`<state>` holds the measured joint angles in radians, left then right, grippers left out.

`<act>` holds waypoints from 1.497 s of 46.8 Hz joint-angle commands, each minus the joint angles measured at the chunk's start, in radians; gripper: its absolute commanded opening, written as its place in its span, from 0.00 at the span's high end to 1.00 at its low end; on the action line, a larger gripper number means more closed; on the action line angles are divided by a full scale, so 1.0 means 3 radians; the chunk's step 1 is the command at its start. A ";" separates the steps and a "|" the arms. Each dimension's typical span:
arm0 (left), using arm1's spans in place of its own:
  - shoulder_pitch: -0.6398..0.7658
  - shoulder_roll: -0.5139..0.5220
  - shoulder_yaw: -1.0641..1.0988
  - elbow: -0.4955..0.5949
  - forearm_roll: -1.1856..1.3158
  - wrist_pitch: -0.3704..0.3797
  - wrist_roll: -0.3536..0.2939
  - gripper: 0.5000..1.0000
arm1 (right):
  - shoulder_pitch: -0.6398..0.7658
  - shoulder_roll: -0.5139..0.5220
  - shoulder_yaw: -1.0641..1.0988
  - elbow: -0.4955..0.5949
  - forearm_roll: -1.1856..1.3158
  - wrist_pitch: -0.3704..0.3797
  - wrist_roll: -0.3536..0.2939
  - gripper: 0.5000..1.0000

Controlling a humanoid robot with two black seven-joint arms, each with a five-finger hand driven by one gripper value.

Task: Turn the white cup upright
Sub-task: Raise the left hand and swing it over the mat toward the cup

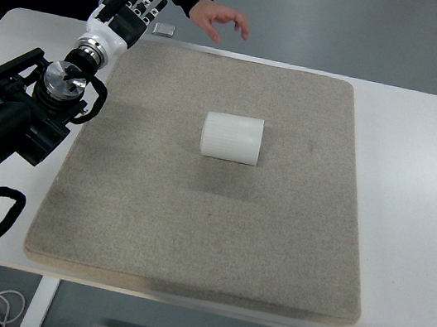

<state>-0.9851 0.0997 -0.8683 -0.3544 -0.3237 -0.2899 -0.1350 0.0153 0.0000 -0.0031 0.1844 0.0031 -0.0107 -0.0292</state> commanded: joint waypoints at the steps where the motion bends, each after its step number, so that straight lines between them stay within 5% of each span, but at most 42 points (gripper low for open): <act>1: 0.0001 0.0000 -0.0005 0.0005 -0.0005 0.0000 0.0000 0.01 | 0.0000 0.0000 0.0000 -0.0001 0.0000 0.0000 0.0000 0.10; 45: -0.0224 0.0097 0.0230 0.0057 0.0531 -0.0061 0.0000 0.01 | 0.0000 0.0000 0.0000 -0.0001 0.0000 0.0000 0.0000 0.10; 55: -0.0290 0.0363 0.0373 -0.0316 0.1328 -0.0312 0.0020 0.01 | 0.0000 0.0000 0.0000 -0.0001 0.0000 0.0000 0.0000 0.10; 70: -0.0393 0.0670 0.0649 -0.1165 0.2571 -0.0337 0.0056 0.02 | 0.0000 0.0000 0.0000 -0.0001 0.0000 0.0000 0.0000 0.10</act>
<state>-1.0974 0.2770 -0.7078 -0.6374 0.3751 -0.3910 -0.1204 0.0153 0.0000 -0.0030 0.1848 0.0030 -0.0107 -0.0292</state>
